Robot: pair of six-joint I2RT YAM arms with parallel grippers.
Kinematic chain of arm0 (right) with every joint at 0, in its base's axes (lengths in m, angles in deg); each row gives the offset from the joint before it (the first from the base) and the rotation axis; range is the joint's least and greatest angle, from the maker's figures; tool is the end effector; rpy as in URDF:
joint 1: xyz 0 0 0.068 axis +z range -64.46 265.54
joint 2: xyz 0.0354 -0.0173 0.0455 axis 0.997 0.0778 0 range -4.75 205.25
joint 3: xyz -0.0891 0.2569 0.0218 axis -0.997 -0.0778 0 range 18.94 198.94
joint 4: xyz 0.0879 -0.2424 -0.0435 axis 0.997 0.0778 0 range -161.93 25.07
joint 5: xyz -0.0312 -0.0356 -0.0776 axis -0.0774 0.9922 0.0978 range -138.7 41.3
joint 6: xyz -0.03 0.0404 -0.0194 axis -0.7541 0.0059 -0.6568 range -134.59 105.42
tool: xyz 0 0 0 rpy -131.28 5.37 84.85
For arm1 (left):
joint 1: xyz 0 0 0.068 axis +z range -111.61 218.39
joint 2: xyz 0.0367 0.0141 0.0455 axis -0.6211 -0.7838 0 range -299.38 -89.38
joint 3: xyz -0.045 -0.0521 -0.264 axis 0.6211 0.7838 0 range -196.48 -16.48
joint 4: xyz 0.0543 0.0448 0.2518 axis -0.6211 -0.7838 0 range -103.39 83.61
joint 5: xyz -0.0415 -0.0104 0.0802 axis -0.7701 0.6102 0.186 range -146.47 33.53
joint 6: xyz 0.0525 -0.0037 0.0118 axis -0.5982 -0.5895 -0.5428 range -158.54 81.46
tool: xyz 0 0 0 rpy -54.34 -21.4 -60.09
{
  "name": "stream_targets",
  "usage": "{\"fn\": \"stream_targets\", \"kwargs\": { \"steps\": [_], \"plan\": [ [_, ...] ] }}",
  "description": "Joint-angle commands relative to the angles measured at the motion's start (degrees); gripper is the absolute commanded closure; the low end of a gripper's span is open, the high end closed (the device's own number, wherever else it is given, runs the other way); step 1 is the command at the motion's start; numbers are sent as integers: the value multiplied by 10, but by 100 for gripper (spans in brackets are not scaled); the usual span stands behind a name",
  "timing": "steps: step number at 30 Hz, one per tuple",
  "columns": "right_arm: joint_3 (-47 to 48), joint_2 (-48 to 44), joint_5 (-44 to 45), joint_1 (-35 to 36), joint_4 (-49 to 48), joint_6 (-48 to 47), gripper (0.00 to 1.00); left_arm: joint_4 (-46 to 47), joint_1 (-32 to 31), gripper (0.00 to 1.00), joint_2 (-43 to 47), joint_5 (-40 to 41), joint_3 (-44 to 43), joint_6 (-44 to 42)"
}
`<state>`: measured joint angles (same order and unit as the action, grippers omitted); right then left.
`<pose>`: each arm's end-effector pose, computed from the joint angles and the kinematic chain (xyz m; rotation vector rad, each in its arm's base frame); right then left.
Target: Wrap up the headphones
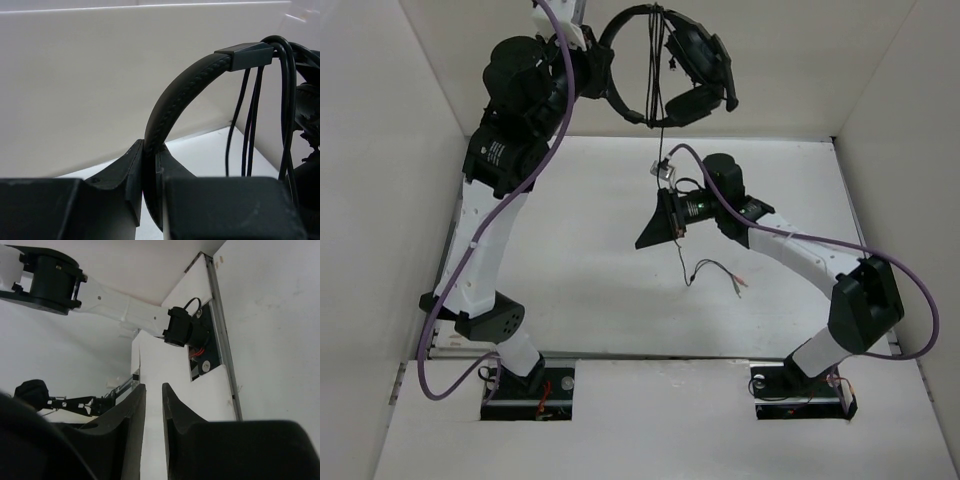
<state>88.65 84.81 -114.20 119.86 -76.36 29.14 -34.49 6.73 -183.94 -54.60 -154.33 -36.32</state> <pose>0.2744 0.2266 0.3271 -0.7921 2.0213 1.9093 0.2423 -0.1481 0.6170 0.3085 1.2849 -0.4828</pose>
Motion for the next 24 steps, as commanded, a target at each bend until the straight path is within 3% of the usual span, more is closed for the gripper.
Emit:
{"fn": "stream_targets", "kwargs": {
  "steps": [1,14,24],
  "plan": [
    [-8,-34,-34,8,-95,46,74,82,18,98,12,56,-30,15],
    [-31,-33,-34,36,-110,62,75,132,49,98,-15,196,-49,-18],
    [-10,-14,-44,61,-104,62,86,136,44,98,-21,231,-50,-1]
  ]
}}
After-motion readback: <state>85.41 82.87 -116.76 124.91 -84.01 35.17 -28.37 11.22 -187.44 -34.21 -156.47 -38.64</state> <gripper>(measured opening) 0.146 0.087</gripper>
